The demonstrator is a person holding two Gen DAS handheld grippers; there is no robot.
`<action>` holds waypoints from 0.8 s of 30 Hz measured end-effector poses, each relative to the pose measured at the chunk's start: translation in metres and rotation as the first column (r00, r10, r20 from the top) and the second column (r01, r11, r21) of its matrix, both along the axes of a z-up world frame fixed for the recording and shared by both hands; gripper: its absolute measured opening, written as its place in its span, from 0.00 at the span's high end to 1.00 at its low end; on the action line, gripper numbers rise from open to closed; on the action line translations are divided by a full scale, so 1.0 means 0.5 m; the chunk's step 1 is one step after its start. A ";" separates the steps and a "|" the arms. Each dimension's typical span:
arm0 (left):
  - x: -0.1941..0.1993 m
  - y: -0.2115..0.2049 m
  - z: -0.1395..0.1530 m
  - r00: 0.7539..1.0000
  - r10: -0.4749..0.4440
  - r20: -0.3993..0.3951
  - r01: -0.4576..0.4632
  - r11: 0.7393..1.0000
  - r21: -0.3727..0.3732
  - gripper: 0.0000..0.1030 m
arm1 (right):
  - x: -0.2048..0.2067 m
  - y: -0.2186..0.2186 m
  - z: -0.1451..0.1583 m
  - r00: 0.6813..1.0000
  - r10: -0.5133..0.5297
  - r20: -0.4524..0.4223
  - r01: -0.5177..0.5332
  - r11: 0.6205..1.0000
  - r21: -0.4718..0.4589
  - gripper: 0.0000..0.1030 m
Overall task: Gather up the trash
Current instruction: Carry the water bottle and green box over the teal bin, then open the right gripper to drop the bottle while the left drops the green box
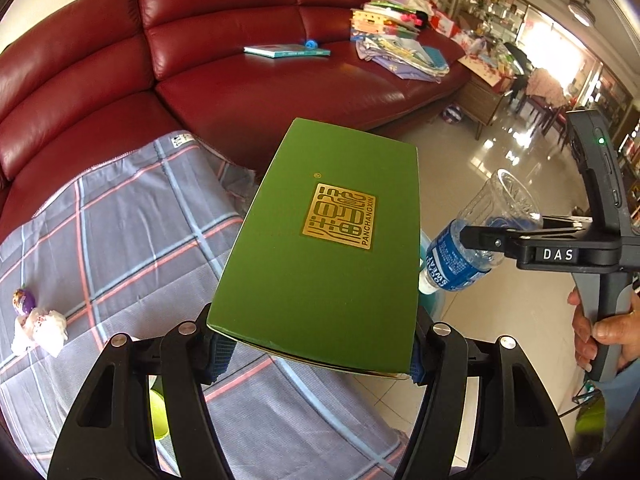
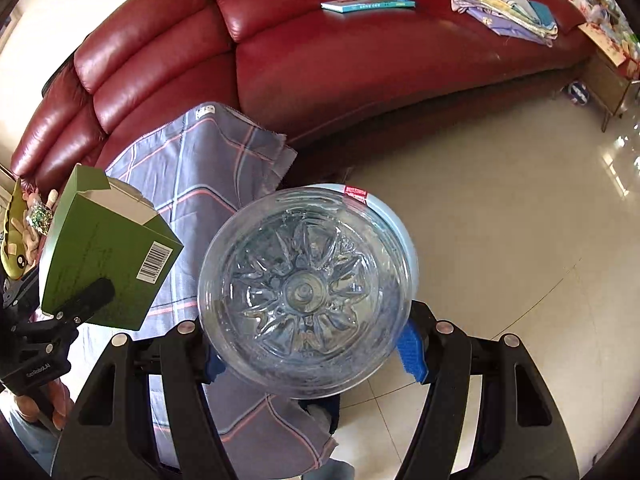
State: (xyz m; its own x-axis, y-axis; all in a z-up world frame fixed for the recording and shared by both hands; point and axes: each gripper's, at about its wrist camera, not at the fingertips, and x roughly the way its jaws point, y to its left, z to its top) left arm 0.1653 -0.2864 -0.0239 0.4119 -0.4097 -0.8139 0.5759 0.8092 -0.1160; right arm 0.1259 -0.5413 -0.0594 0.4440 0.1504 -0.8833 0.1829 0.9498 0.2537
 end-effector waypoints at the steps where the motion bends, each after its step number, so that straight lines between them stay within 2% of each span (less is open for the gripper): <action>1: 0.003 -0.005 -0.004 1.000 -0.001 -0.006 0.001 1.000 -0.001 0.36 | 0.004 -0.003 -0.009 1.000 0.002 -0.013 -0.002 1.000 0.001 0.38; 9: 0.037 -0.057 -0.040 0.999 -0.008 -0.047 0.008 1.000 -0.001 0.38 | 0.042 -0.011 -0.072 0.993 0.040 -0.114 -0.037 0.999 0.025 0.37; 11: 0.045 -0.069 -0.052 0.998 -0.012 -0.061 0.012 1.000 -0.001 0.40 | 0.053 -0.018 -0.089 0.990 0.029 -0.136 -0.022 0.999 0.048 0.33; 18: 0.053 -0.099 -0.086 0.996 -0.032 -0.085 0.034 0.999 0.020 0.40 | 0.065 -0.050 -0.095 0.993 -0.020 -0.113 0.027 0.998 0.059 0.28; 24: 0.063 -0.114 -0.089 0.995 -0.037 -0.088 0.039 0.999 0.019 0.40 | 0.066 -0.061 -0.093 0.993 -0.030 -0.111 0.037 0.998 0.059 0.25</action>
